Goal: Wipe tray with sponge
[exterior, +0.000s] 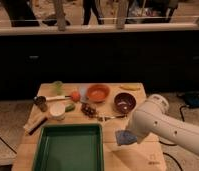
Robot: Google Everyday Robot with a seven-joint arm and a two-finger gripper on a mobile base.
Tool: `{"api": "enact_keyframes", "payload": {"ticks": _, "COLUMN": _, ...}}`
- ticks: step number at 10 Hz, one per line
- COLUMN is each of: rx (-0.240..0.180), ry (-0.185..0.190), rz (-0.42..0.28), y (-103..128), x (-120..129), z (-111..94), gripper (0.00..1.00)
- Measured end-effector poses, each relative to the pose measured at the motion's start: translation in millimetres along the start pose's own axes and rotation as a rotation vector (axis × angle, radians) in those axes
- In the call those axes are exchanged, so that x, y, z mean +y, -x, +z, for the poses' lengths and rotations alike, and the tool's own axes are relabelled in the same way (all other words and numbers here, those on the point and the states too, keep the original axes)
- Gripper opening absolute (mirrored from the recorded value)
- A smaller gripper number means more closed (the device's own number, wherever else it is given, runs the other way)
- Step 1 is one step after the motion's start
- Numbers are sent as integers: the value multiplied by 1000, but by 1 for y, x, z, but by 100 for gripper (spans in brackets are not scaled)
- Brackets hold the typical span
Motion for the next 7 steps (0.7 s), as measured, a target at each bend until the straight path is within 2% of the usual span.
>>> {"api": "enact_keyframes", "payload": {"ticks": 5, "rx": 6, "ry": 1, "rz": -44, "y": 26, "x": -19, "z": -4, "gripper": 2}}
{"api": "enact_keyframes", "payload": {"ticks": 7, "rx": 3, "ry": -3, "rz": -65, "y": 46, "x": -35, "z": -7, "gripper": 2}}
